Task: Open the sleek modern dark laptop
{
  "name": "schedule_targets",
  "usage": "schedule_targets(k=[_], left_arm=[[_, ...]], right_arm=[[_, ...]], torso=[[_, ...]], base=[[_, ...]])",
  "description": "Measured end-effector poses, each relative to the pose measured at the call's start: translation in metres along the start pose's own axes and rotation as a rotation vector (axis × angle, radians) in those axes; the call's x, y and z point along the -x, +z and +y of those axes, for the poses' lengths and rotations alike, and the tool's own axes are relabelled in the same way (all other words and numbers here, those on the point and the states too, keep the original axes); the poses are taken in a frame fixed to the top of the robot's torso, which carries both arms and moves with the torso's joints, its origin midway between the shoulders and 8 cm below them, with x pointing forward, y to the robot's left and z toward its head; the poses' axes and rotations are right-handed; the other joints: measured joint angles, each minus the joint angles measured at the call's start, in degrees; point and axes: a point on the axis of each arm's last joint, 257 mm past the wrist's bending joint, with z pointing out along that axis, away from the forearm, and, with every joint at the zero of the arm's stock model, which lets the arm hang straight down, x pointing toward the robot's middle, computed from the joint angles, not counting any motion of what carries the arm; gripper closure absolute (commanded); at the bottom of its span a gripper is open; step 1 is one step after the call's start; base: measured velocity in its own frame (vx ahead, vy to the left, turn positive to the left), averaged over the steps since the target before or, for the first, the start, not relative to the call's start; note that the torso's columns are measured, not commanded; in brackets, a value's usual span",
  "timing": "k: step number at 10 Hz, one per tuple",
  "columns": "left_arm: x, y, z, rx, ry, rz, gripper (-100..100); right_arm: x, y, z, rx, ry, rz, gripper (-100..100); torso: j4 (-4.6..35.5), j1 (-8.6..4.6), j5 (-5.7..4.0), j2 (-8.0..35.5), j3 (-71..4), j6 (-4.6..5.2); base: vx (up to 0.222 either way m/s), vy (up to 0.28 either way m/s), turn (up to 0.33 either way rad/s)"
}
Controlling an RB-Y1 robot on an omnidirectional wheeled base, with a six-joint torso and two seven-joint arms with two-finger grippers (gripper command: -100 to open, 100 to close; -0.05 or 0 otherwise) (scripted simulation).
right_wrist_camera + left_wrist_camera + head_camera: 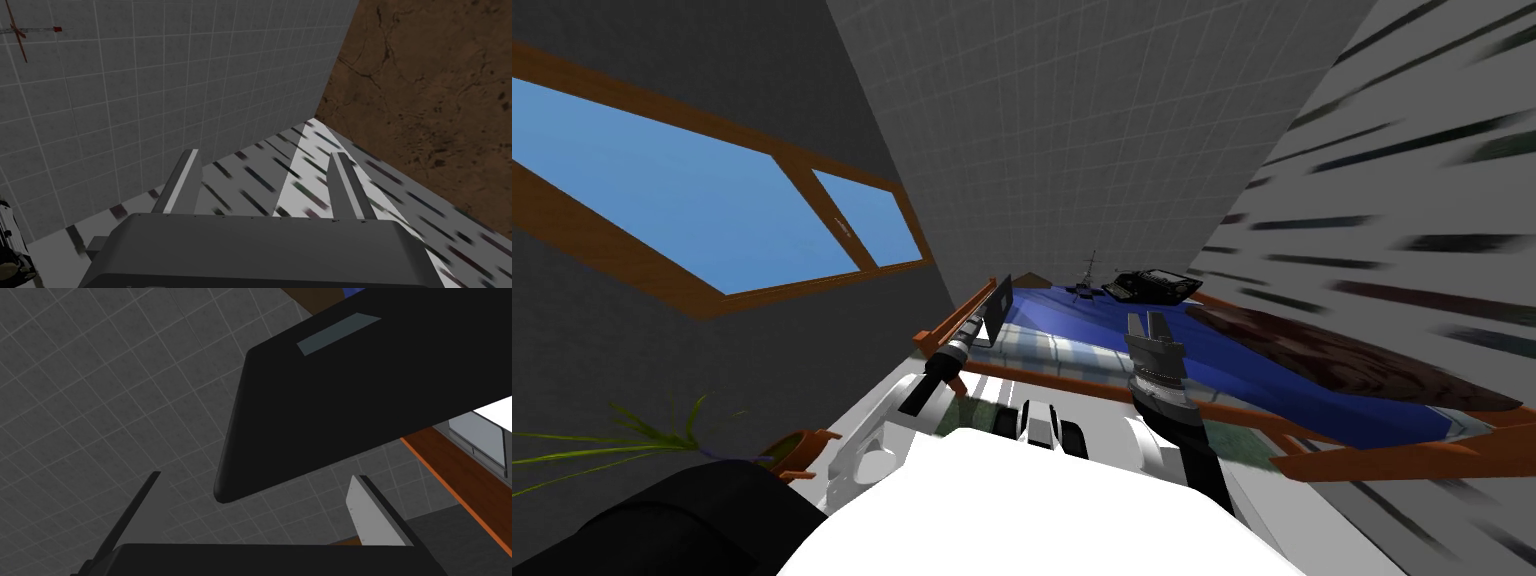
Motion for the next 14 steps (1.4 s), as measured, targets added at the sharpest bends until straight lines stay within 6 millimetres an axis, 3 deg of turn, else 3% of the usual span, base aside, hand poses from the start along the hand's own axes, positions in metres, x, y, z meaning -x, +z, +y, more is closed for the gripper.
schedule_targets(k=[6, 7, 10, 14], left_arm=[[0.005, -0.001, 0.01, 0.063, 0.046, 0.001, -100], [0.006, -0.001, 0.01, 0.064, 0.046, 0.001, 100], [0.005, 0.001, 0.009, 0.054, -0.018, -0.004, 100], [-0.008, 0.005, 0.009, 0.047, -0.196, 0.006, 100]], right_arm=[[0.0, 0.0, 0.0, 0.0, 0.0, 0.0, 0], [0.0, 0.0, 0.0, 0.0, 0.0, 0.0, 0], [0.0, 0.0, 0.0, 0.0, 0.0, 0.0, 0], [0.0, 0.0, 0.0, 0.0, 0.0, 0.0, 0]], torso=[[0.0, -0.02, -0.01, -0.2, -0.1, 0.0], [0.0, -0.01, 0.0, -0.1, -0.1, 0.0], [-0.1, 0.47, 0.42, 0.1, 0.1, 0.05], [-0.1, -0.04, 0.06, -0.1, -0.1, 0.04]], base=[[0.041, 0.014, -0.049], [0.008, 0.001, 0.004], [-0.011, 0.112, 0.038], [-0.009, 0.105, 0.032]])
